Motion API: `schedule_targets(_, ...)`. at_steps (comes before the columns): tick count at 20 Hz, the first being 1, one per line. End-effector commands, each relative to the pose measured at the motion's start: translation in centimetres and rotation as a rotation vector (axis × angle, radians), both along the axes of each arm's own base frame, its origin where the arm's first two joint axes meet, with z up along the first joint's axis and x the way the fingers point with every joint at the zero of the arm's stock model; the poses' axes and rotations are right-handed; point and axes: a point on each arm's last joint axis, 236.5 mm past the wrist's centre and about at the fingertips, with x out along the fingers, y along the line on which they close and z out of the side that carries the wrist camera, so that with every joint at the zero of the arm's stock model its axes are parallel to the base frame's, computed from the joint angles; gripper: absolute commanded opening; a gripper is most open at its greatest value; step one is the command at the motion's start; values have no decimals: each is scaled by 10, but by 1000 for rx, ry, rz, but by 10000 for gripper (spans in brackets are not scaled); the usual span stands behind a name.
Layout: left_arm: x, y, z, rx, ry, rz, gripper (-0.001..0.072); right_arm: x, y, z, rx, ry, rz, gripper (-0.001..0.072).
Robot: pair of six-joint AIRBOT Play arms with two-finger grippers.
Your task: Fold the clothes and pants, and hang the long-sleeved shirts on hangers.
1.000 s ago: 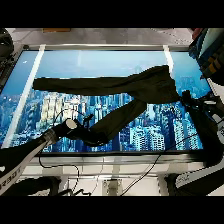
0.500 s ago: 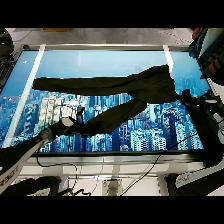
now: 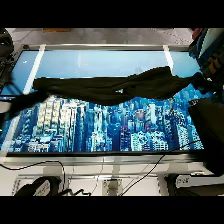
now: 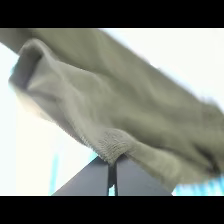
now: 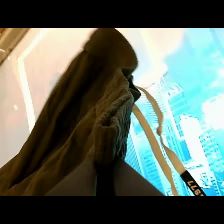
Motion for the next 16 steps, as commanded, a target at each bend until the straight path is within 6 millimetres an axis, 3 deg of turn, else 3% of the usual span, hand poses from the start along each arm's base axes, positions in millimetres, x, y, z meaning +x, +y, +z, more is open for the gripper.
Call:
schedule_targets(1, -11, 89, 43, 94, -86, 195, 13, -22, 20, 46, -71, -21, 86, 33)
schedule_targets(3, -18, 120, 42, 148, -80, 263, 13, -37, 30, 55, -110, 4, 138, 33)
schedule_targets(7, -35, 170, 44, 202, -77, 384, 14, -60, 17, 67, -188, 57, 90, 33)
schedule_targets(10, -48, 192, 35, 233, -35, 421, 13, -85, 14, 49, -228, 191, 111, 33)
schedule_targets(13, -69, 193, -12, 333, 168, 329, 13, -128, 19, 14, -255, 410, 207, 33)
schedule_targets(16, -96, 190, -66, 361, 401, 225, 14, -164, 19, -5, -265, 574, 263, 34)
